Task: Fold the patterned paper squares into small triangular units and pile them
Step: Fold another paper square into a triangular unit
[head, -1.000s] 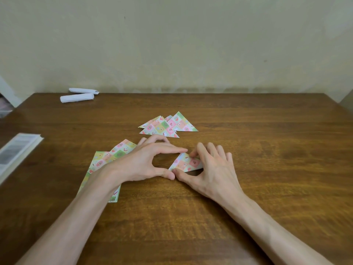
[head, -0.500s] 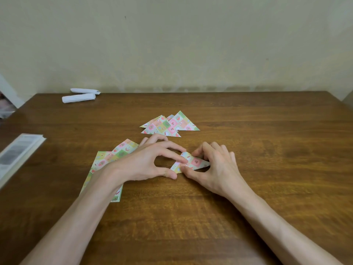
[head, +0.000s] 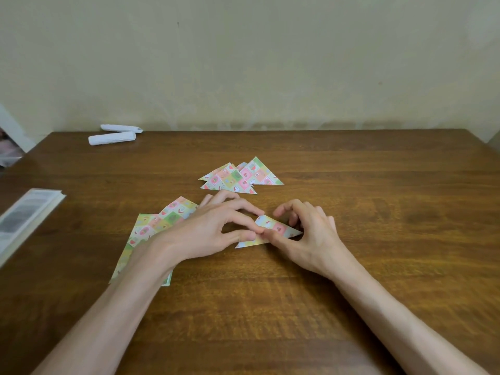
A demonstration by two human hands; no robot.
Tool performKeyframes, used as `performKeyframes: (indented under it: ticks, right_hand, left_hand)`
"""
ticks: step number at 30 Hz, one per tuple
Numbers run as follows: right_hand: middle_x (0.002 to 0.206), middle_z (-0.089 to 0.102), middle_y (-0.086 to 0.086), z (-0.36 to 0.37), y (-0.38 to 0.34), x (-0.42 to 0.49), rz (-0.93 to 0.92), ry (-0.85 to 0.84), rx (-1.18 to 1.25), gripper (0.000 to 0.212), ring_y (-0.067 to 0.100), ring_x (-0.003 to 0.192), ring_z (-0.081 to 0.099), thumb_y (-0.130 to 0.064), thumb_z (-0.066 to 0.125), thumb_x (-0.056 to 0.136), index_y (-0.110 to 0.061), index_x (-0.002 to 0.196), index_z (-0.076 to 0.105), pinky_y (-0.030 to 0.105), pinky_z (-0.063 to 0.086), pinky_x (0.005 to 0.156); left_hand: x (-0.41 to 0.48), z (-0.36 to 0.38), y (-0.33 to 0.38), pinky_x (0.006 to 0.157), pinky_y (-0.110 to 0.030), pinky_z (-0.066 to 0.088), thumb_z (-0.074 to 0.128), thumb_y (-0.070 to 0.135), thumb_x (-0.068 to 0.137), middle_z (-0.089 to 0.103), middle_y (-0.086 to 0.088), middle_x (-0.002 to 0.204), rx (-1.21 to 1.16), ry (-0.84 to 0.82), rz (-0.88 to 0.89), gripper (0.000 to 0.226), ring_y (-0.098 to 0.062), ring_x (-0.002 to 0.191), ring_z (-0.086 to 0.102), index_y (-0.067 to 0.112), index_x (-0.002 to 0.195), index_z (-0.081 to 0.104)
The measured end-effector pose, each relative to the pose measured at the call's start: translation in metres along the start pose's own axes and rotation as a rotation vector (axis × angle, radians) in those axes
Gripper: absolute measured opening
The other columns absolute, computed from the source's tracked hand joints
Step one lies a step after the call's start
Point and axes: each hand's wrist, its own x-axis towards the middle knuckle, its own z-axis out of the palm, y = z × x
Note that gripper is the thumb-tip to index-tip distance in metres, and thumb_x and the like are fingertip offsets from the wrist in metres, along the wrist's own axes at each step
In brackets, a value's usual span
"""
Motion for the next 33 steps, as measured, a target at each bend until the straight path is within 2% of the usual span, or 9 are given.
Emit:
performKeyframes:
  ticks: [3, 11, 16, 21, 23, 26, 30, 33]
  right_hand:
    - [0.095, 0.049, -0.018, 0.002, 0.0, -0.002, -0.022, 0.008, -0.036, 0.039, 0.007, 0.097, 0.046, -0.063, 0.072, 0.081, -0.04, 0.109, 0.057, 0.031, 0.03, 0.086]
    - [0.095, 0.045, -0.02, 0.001, -0.002, -0.001, -0.035, -0.021, -0.08, 0.042, 0.008, 0.098, 0.044, -0.064, 0.069, 0.081, -0.041, 0.113, 0.055, 0.031, 0.027, 0.085]
    - [0.097, 0.051, -0.017, -0.006, 0.003, 0.002, -0.036, -0.065, -0.015, 0.037, 0.006, 0.098, 0.047, -0.048, 0.074, 0.084, -0.041, 0.115, 0.054, 0.032, 0.033, 0.091]
    - [0.095, 0.054, -0.015, -0.008, 0.006, 0.004, -0.042, -0.084, 0.027, 0.039, 0.005, 0.094, 0.048, -0.042, 0.078, 0.084, -0.042, 0.114, 0.052, 0.032, 0.036, 0.09]
    - [0.094, 0.055, -0.014, -0.011, 0.01, 0.005, -0.049, -0.1, 0.099, 0.04, 0.007, 0.091, 0.05, -0.034, 0.079, 0.084, -0.04, 0.114, 0.053, 0.034, 0.039, 0.091]
    - [0.097, 0.055, -0.014, -0.013, 0.011, 0.005, -0.065, -0.127, 0.087, 0.039, 0.007, 0.093, 0.05, -0.03, 0.077, 0.088, -0.038, 0.117, 0.053, 0.033, 0.037, 0.092]
    - [0.098, 0.06, -0.011, -0.016, 0.017, 0.009, -0.066, -0.149, 0.22, 0.045, 0.012, 0.088, 0.054, -0.018, 0.078, 0.083, -0.036, 0.117, 0.055, 0.042, 0.05, 0.091]
    - [0.1, 0.061, -0.011, -0.017, 0.02, 0.011, -0.074, -0.156, 0.221, 0.046, 0.012, 0.088, 0.055, -0.021, 0.074, 0.08, -0.038, 0.117, 0.054, 0.035, 0.048, 0.09]
  left_hand:
    - [0.001, 0.004, 0.002, 0.107, -0.023, 0.02, 0.068, 0.056, 0.09, 0.052, 0.037, 0.135, 0.016, 0.061, 0.019, 0.021, 0.004, 0.137, 0.028, 0.052, 0.11, 0.074]
    - [0.002, 0.007, 0.003, 0.11, -0.028, 0.021, 0.071, 0.047, 0.093, 0.049, 0.034, 0.137, 0.02, 0.068, 0.065, 0.023, 0.004, 0.139, 0.026, 0.05, 0.115, 0.074]
    - [0.003, 0.005, 0.002, 0.111, -0.034, 0.025, 0.067, 0.052, 0.093, 0.05, 0.037, 0.137, 0.003, 0.016, 0.031, 0.025, 0.001, 0.139, 0.028, 0.056, 0.118, 0.07]
    - [0.003, 0.007, 0.003, 0.108, -0.026, 0.022, 0.069, 0.046, 0.095, 0.051, 0.037, 0.139, 0.006, 0.025, 0.062, 0.026, 0.003, 0.139, 0.029, 0.051, 0.12, 0.071]
    - [0.003, 0.007, 0.003, 0.109, -0.027, 0.022, 0.068, 0.044, 0.096, 0.049, 0.036, 0.141, -0.001, 0.01, 0.056, 0.025, 0.005, 0.139, 0.027, 0.05, 0.12, 0.071]
    - [0.002, 0.007, 0.004, 0.109, -0.027, 0.021, 0.065, 0.042, 0.098, 0.047, 0.035, 0.141, -0.006, -0.01, 0.067, 0.024, 0.005, 0.141, 0.024, 0.053, 0.119, 0.07]
    - [0.001, 0.007, 0.005, 0.111, -0.037, 0.025, 0.063, 0.041, 0.1, 0.046, 0.034, 0.142, -0.007, -0.026, 0.073, 0.025, 0.003, 0.142, 0.023, 0.055, 0.119, 0.07]
    - [0.001, 0.007, 0.006, 0.112, -0.044, 0.028, 0.061, 0.042, 0.101, 0.044, 0.034, 0.142, -0.006, -0.042, 0.067, 0.026, 0.0, 0.143, 0.023, 0.057, 0.121, 0.068]
